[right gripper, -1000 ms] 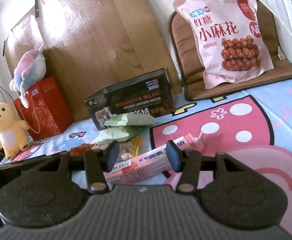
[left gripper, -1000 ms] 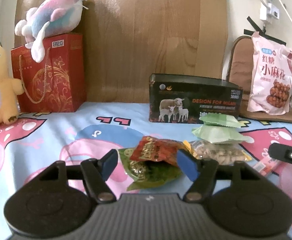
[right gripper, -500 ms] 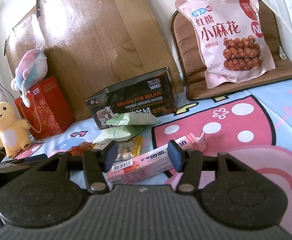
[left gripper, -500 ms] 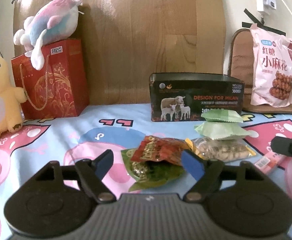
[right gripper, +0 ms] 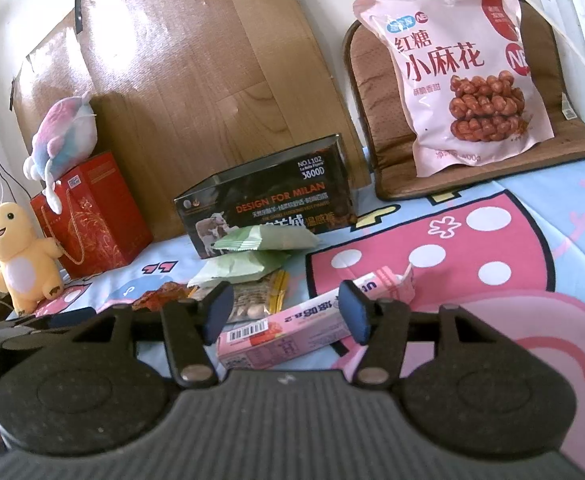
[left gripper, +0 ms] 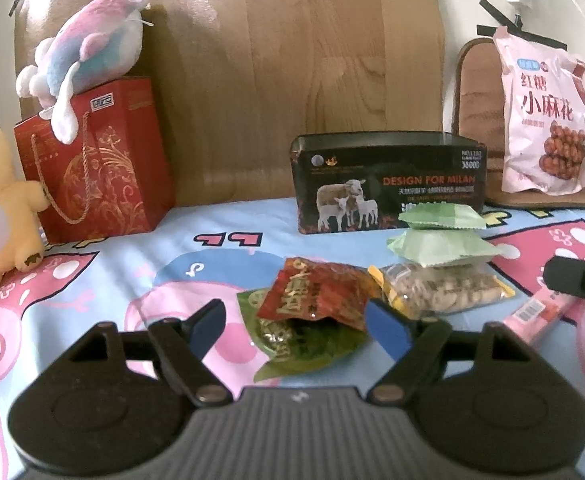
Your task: Organize snacks
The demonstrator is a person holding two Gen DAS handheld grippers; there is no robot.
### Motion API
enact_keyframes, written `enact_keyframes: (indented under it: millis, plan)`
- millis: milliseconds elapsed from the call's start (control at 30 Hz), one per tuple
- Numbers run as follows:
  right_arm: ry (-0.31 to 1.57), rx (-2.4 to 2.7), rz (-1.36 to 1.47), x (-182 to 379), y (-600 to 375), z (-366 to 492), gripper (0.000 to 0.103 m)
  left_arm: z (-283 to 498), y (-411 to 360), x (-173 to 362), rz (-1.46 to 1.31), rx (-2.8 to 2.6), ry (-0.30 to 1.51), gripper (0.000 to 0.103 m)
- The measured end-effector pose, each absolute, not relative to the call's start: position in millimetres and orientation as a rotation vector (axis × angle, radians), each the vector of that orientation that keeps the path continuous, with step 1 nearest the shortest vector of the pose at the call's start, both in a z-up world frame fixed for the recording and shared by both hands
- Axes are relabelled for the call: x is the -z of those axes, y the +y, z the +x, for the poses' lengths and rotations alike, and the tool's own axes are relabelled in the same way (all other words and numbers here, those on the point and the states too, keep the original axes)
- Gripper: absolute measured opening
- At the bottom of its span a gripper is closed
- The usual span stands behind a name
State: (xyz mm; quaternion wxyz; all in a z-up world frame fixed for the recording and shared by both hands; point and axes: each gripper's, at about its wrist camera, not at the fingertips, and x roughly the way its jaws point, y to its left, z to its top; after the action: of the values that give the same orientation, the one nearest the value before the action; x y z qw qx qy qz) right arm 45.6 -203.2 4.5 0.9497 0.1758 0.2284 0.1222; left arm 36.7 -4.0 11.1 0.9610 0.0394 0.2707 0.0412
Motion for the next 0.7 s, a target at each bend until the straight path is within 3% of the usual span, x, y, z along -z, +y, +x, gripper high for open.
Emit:
enact_keyframes:
  millis: [700]
  plan:
    - [0.467,-0.253,0.357,-4.5,-203.7,46.6,0.062,35.9,-11.0,-10.7,0.129,-0.036,0.545,0.08]
